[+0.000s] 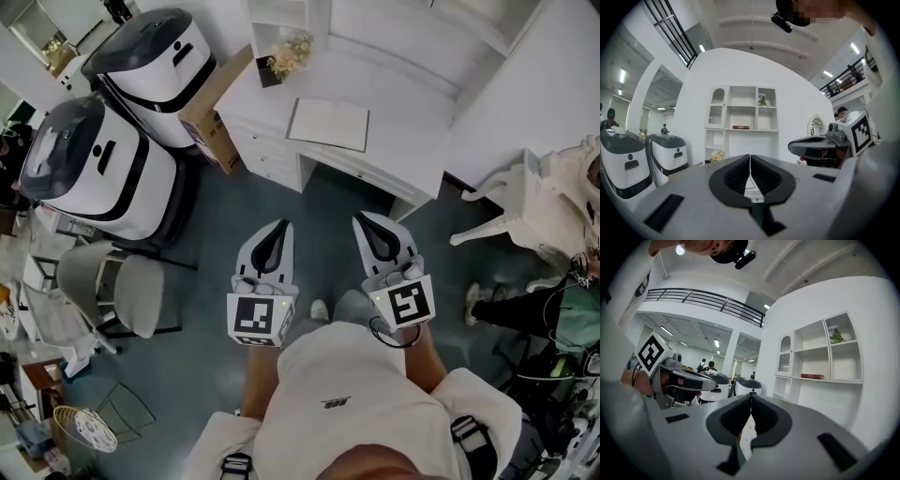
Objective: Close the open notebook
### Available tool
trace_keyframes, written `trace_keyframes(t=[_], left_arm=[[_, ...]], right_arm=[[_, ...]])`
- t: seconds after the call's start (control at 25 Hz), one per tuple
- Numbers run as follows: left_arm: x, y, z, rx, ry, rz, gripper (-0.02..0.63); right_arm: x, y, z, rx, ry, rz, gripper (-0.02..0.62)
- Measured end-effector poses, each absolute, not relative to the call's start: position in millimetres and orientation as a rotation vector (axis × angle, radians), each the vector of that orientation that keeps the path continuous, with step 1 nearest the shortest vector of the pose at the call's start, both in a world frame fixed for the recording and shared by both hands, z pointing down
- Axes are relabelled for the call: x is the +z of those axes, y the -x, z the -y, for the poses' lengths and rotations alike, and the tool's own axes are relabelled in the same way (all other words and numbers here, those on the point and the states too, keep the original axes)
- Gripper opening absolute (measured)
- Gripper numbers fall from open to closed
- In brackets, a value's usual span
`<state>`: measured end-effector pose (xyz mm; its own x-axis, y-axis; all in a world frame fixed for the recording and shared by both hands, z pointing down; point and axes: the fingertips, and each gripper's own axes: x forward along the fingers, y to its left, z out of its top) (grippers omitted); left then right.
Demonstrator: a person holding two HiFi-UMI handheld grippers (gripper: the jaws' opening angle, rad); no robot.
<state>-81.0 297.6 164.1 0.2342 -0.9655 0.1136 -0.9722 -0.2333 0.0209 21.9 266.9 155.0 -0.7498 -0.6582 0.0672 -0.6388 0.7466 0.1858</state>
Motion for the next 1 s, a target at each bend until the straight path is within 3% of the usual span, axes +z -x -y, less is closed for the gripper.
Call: trace_keyframes(t=[1.0], left_arm=[[176.2,135.7,-122.0,0.15,-2.336,1.948,0.0]], right_arm=[[166.3,36.3,-84.8,-0.238,-0.946,2.836,-0.005]])
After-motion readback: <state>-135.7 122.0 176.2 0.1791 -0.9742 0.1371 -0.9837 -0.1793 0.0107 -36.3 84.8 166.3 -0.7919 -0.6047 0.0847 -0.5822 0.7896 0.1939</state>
